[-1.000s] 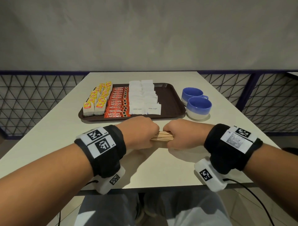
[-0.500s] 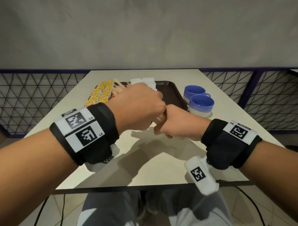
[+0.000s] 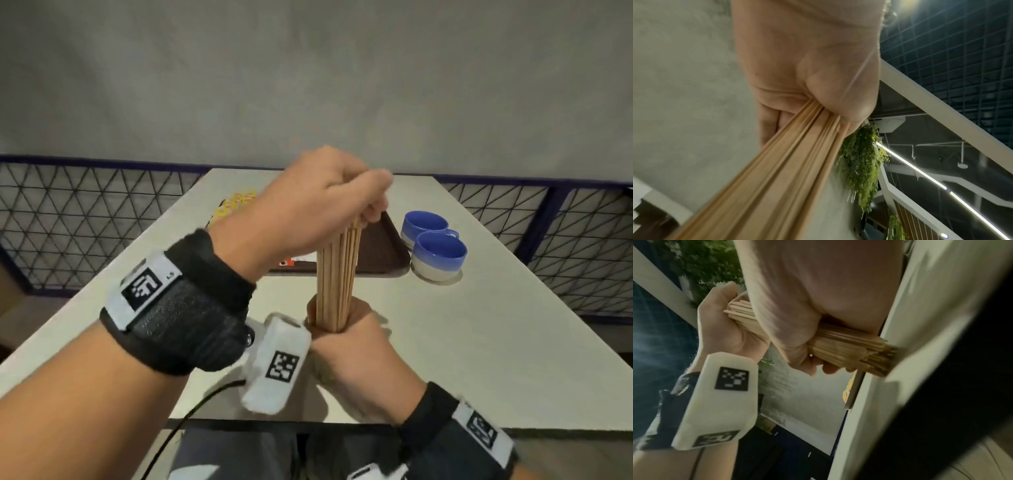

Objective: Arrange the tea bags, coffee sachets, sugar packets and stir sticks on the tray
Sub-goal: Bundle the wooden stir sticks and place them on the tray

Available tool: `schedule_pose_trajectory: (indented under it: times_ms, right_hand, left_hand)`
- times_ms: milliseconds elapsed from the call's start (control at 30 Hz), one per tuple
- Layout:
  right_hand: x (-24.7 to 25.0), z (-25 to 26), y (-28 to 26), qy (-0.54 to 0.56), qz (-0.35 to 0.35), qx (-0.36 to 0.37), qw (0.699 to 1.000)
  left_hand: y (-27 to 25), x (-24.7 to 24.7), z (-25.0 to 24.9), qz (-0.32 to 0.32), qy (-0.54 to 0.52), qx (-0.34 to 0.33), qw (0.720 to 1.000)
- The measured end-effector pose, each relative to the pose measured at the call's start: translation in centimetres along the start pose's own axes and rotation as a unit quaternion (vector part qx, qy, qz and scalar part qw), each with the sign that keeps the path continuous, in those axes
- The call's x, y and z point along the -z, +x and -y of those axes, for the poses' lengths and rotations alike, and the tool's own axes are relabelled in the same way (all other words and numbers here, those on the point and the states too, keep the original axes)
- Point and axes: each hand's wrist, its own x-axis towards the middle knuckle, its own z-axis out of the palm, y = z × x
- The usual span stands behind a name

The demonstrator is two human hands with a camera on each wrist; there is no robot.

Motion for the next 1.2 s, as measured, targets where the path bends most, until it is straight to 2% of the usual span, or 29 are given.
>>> schedule_pose_trajectory:
  times_ms: [167, 300, 333, 400, 467, 500, 600, 700, 767, 833, 900, 1000, 1100, 1167, 1200]
  right_hand:
    - [-0.3, -2.1, 0.0, 0.051, -0.055, 0.002, 0.997]
    - [-0.2, -2.2, -0.3, 0.030, -0.070, 0.030, 0.997]
    - [-0.2, -2.2, -0.4, 0.013, -0.078, 0.036, 0.996]
    - [-0.2, -2.2, -0.5, -0.024, -0.086, 0.043, 0.995]
    - [-0.3, -2.2, -0.4, -0.052, -0.093, 0.050, 0.993]
    - [-0.4, -2.4, -0.4, -0.066, -0.097, 0.055, 0.992]
    - [-0.7, -2.7, -0.6, -0.089, -0.111, 0.069, 0.987]
    - [-0.8, -2.4, -1.2, -0.081, -0.119, 0.086, 0.986]
    - [-0.7, -2.0, -1.6, -0.074, -0.154, 0.115, 0.979]
    - [-0.7, -1.9, -1.6, -0.076, -0.163, 0.146, 0.973]
    - [-0.8, -2.8, -1.0, -0.072, -0.154, 0.161, 0.972]
    - [-0.9, -3.7, -0.4, -0.043, -0.143, 0.131, 0.980]
    - [-0.6, -3.1, -1.1, -0.058, -0.154, 0.163, 0.973]
    - [-0.8, -2.3, -1.8, -0.079, -0.182, 0.185, 0.962]
    - [-0.8, -2.1, -2.0, -0.081, -0.182, 0.192, 0.961]
  left_hand:
    - [-1.7, -2.5, 0.6, 0.055, -0.068, 0.029, 0.996]
    - [-1.6, -2.1, -0.9, -0.007, -0.168, -0.001, 0.986]
    - [-1.7, -2.2, -1.1, -0.008, -0.139, -0.013, 0.990]
    - [-2.3, -2.8, -0.9, 0.009, 0.032, -0.045, 0.998]
    - [-3.1, -3.3, -0.5, -0.005, 0.199, -0.103, 0.974]
    - [-3.3, -3.4, -0.4, -0.020, 0.248, -0.127, 0.960]
    - [-3.9, -3.6, -0.4, -0.060, 0.304, -0.162, 0.937]
    - [-4.2, -4.0, -0.2, -0.119, 0.269, -0.175, 0.939]
    - [-4.4, -3.9, -0.8, -0.150, 0.164, -0.160, 0.962]
    - [-4.8, -3.8, -1.7, -0.143, 0.077, -0.122, 0.979]
    - [-5.0, -4.1, -2.1, -0.091, 0.098, -0.081, 0.988]
    - [-4.9, -4.4, -1.9, -0.050, 0.211, -0.058, 0.975]
    - [-4.5, -4.1, -2.2, -0.096, 0.185, -0.114, 0.971]
    - [-4.6, -4.3, -2.5, -0.147, 0.105, -0.149, 0.972]
    - [-4.8, -4.5, -2.6, -0.160, 0.057, -0.145, 0.975]
